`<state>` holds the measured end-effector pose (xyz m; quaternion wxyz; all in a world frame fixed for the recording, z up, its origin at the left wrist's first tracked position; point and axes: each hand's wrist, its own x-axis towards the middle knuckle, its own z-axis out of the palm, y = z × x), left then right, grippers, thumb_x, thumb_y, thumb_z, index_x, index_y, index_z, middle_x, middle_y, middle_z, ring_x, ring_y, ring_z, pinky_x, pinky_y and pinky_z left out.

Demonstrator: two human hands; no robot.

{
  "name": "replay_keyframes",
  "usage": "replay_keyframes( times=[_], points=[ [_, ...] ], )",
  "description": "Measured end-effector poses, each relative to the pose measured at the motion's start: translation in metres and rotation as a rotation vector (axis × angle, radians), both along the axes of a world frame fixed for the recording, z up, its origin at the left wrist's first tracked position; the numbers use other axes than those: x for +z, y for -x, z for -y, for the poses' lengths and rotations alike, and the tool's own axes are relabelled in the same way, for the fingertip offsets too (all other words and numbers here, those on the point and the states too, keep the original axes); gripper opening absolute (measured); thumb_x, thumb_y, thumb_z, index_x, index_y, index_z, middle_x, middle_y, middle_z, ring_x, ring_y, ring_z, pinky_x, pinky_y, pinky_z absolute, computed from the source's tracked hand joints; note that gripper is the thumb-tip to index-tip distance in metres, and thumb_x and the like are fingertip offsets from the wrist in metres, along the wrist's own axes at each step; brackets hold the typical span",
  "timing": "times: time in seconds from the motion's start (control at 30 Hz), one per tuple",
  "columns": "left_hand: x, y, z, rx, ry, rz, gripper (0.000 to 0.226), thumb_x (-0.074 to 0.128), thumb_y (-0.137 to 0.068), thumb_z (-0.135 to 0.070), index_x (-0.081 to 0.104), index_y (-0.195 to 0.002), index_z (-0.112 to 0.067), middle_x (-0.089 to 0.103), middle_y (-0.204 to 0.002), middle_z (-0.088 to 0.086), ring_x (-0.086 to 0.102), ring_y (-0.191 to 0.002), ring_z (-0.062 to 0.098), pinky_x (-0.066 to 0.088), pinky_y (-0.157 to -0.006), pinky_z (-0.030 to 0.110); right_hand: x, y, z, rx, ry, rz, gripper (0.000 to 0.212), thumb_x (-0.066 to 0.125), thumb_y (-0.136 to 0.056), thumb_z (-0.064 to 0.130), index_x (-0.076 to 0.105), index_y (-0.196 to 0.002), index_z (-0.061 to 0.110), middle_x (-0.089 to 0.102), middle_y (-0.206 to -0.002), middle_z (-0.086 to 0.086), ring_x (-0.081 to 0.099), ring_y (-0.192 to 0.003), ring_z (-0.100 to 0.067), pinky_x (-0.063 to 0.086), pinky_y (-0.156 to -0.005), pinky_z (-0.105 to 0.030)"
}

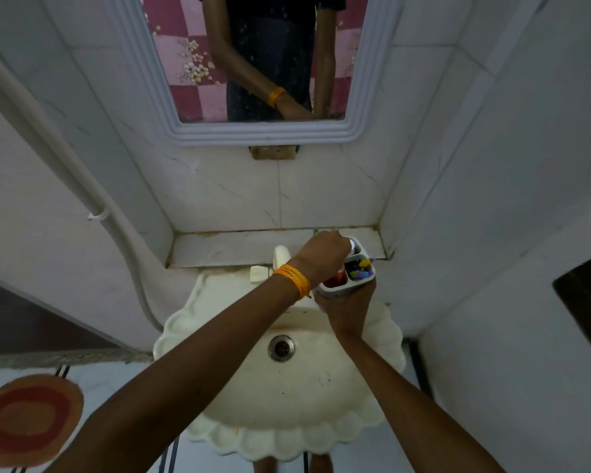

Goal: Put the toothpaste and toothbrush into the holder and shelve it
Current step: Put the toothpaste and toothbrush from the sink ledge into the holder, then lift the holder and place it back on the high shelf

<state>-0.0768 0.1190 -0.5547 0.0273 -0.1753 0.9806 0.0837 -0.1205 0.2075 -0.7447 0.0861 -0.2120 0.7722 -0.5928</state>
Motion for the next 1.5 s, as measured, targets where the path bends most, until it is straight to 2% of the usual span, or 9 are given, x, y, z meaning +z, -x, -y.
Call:
replay_keyframes(
  times=[0.23,0.47,0.57,0.67,0.77,0.87,1.0,1.2,1.5],
  points=[
    [-0.005,-0.007,0.004,0.028,-0.033,-0.004,0.018,0.06,-0.092,-0.011,0.063,-0.105,0.001,0.068,-0.105,0.025,0.066,-0.096,0.04,0.051,-0.08,0.042,0.007,0.0,0.002,-0.007,-0.019,-0.018,0.13,0.102,-0.05,0.045,0.031,-0.155,0.015,0.053,-0.15,-0.012,0.057,-0.14,-0.031,0.053,-0.114,-0.054],
    [0.009,-0.006,0.025,0.101,-0.083,-0.039,0.025,0.062,-0.091,-0.019,0.068,-0.103,0.001,0.07,-0.107,0.022,0.064,-0.099,0.035,0.046,-0.079,0.035,0.008,0.006,0.004,0.031,-0.023,-0.065,0.135,0.088,-0.055,0.079,0.037,-0.154,0.003,0.056,-0.146,-0.012,0.056,-0.137,-0.017,0.05,-0.116,-0.029],
    [0.002,-0.007,0.022,0.101,-0.1,0.0,0.023,0.061,-0.092,-0.017,0.068,-0.102,0.003,0.069,-0.106,0.023,0.064,-0.098,0.036,0.043,-0.076,0.034,0.009,0.004,0.006,-0.013,-0.044,-0.101,0.126,0.09,-0.055,0.065,0.04,-0.151,0.001,0.059,-0.142,-0.018,0.061,-0.134,-0.03,0.055,-0.113,-0.042],
    [-0.008,-0.005,0.013,0.071,-0.093,0.023,0.01,0.059,-0.093,-0.014,0.066,-0.098,-0.009,0.068,-0.108,0.025,0.063,-0.103,0.038,0.046,-0.082,0.037,0.015,-0.004,0.004,-0.027,-0.051,-0.109,0.12,0.092,-0.055,0.059,0.031,-0.151,0.019,0.057,-0.145,-0.024,0.06,-0.136,-0.04,0.054,-0.112,-0.056],
    [-0.012,-0.001,0.007,0.056,-0.089,0.016,0.013,0.06,-0.09,-0.006,0.061,-0.103,-0.007,0.066,-0.112,0.027,0.062,-0.107,0.04,0.048,-0.084,0.04,0.015,-0.004,0.0,-0.043,-0.014,-0.015,0.128,0.104,-0.049,0.038,0.032,-0.153,0.023,0.054,-0.148,-0.015,0.058,-0.138,-0.032,0.051,-0.115,-0.056],
    [-0.017,0.001,0.007,0.08,-0.088,0.024,0.029,0.062,-0.089,-0.005,0.059,-0.116,0.003,0.065,-0.115,0.027,0.064,-0.108,0.041,0.05,-0.086,0.042,0.015,-0.003,0.0,-0.045,-0.011,0.011,0.131,0.099,-0.047,0.048,0.033,-0.155,0.017,0.052,-0.15,-0.012,0.056,-0.14,-0.031,0.05,-0.116,-0.056],
    [-0.02,0.001,0.013,0.113,-0.099,0.005,0.025,0.061,-0.089,-0.015,0.062,-0.108,0.002,0.067,-0.108,0.025,0.063,-0.104,0.041,0.049,-0.081,0.04,0.012,-0.002,0.003,-0.067,-0.029,-0.011,0.132,0.098,-0.047,0.053,0.036,-0.154,0.006,0.055,-0.147,-0.016,0.059,-0.137,-0.034,0.053,-0.112,-0.057],
    [-0.01,-0.016,0.041,0.181,-0.054,-0.201,0.037,0.058,-0.093,-0.043,0.068,-0.105,-0.01,0.07,-0.103,0.014,0.064,-0.098,0.033,0.05,-0.077,0.036,0.022,0.004,0.005,-0.026,0.012,0.065,0.131,0.1,-0.042,0.048,0.041,-0.152,0.008,0.06,-0.144,-0.011,0.062,-0.135,-0.027,0.056,-0.111,-0.05],
    [0.024,-0.045,0.088,0.328,0.105,-0.476,0.044,0.048,-0.097,-0.049,0.066,-0.116,-0.014,0.072,-0.105,0.01,0.064,-0.099,0.031,0.053,-0.08,0.04,0.089,0.016,0.016,-0.033,0.056,0.042,0.125,0.105,-0.043,0.035,0.045,-0.15,0.011,0.063,-0.144,-0.006,0.064,-0.133,-0.023,0.056,-0.109,-0.039]
  ],
)
